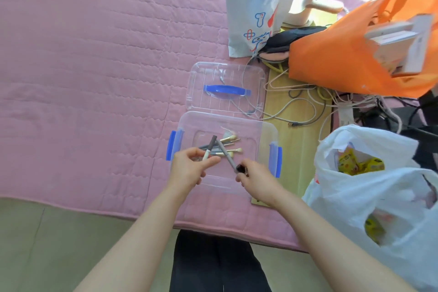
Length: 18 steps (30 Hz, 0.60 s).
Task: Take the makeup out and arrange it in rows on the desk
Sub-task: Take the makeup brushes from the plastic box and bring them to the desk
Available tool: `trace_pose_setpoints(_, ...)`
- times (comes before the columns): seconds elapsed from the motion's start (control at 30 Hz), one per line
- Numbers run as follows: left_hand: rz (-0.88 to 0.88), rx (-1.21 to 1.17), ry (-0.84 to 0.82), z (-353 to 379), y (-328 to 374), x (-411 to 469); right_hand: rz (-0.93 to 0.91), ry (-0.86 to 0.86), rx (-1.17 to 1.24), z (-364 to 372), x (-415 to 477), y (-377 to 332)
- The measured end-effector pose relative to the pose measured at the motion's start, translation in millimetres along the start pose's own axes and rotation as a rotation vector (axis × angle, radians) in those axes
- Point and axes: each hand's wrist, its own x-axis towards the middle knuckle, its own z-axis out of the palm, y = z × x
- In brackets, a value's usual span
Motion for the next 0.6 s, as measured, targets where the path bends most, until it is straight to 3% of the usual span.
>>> trace_pose_setpoints(0.3, -0.074, -0.273, 0.078, -14, 16, -85, 0.035, -0.017, 0.295, -15, -80, -27)
trace_pose_setpoints(0.6, -0.11, -0.567, 0.135, -42, 29, -171, -0.025, -0.029, 0.321, -31, -146, -65)
